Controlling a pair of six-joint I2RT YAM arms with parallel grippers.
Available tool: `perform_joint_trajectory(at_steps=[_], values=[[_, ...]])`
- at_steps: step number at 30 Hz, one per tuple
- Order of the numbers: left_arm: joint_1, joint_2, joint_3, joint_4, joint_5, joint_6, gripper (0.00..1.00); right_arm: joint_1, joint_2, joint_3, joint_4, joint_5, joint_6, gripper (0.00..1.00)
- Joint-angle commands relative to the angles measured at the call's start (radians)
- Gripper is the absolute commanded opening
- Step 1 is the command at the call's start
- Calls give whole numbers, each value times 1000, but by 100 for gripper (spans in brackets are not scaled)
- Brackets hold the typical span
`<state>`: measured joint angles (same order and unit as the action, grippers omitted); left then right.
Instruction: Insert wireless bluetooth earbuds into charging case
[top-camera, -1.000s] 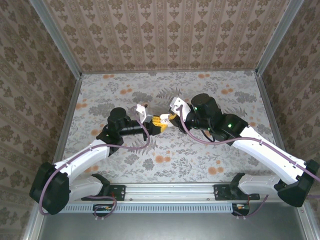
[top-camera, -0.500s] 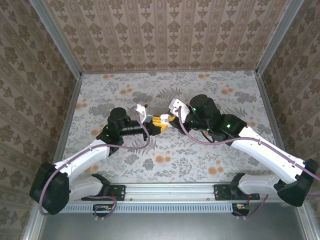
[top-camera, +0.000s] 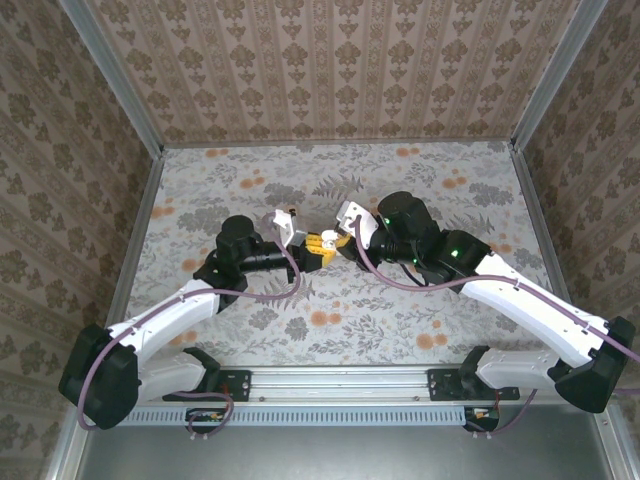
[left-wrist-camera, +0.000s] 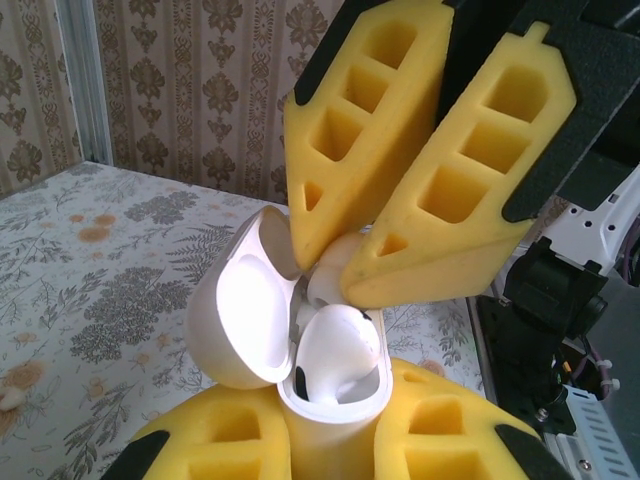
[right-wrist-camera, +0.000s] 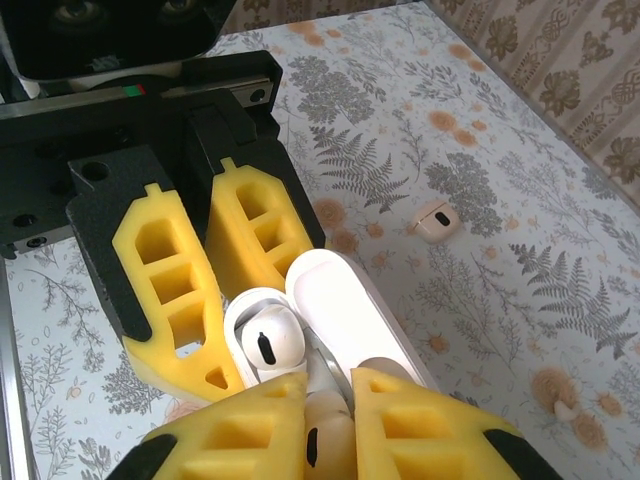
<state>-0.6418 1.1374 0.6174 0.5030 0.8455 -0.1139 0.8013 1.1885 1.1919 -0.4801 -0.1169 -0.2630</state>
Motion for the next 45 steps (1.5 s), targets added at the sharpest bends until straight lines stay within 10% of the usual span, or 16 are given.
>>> perform_joint_trajectory(at_steps=[1,22,45], values=[[-2,-17,-1,48,-12,-21,0,9,6,-10,-31,-55,29,21],[-16,-24,1,44,-17,-23,0,-51,-15,59,-20,-133,205,48],[-18,-82,-30,32,-16,-8,0,-235,3,114,2,-316,560,53]])
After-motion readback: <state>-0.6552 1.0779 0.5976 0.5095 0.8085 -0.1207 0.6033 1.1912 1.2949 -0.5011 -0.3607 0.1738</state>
